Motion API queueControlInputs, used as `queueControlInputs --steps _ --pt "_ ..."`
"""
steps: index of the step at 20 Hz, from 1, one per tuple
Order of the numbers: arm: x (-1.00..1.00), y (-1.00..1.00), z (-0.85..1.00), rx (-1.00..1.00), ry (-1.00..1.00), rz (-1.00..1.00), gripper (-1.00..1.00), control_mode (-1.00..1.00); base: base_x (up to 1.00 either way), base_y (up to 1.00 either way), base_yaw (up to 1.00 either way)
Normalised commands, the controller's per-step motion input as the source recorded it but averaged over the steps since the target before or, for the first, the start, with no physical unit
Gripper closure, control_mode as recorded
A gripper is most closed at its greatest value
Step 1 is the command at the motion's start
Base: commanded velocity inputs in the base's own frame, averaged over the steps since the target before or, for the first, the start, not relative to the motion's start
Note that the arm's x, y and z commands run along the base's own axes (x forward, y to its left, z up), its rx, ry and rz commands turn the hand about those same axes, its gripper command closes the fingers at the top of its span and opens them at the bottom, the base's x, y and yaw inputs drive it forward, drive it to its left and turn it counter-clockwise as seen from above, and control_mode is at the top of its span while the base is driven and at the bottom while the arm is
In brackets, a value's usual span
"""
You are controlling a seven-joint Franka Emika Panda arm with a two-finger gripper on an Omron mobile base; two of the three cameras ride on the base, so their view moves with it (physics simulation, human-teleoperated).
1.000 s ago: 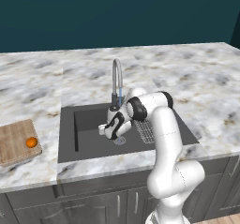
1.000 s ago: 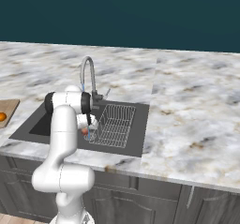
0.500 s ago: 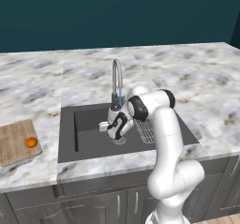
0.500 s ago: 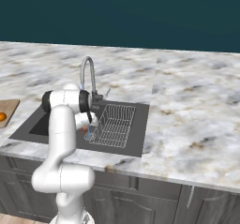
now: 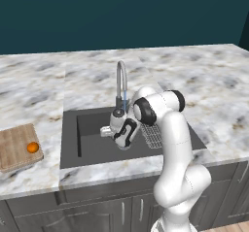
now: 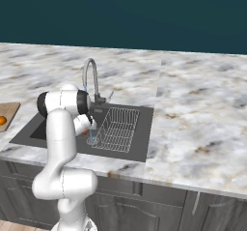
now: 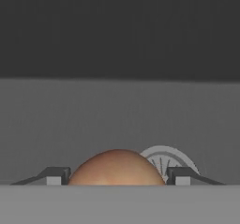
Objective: Pick the tangerine, peach from the sink and place them on the cutting board to airdry. Then turn off the sink faucet.
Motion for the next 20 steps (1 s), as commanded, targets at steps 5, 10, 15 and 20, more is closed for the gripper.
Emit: queueControlInputs --steps 5,10,15,20 --pt "0.03 0.12 0.18 0.00 -0.04 -0.03 1.00 -1.00 0.00 0.00 0.00" --pt "0.00 0.05 0.07 0.00 0.00 -0.04 1.00 -1.00 0.00 0.00 0.00" --pt "0.00 0.00 0.16 0.00 0.00 -0.04 1.00 -1.00 0.00 0.00 0.00" --pt "0.01 0.00 0.26 0.00 0.00 -0.04 1.00 -1.00 0.00 0.00 0.00"
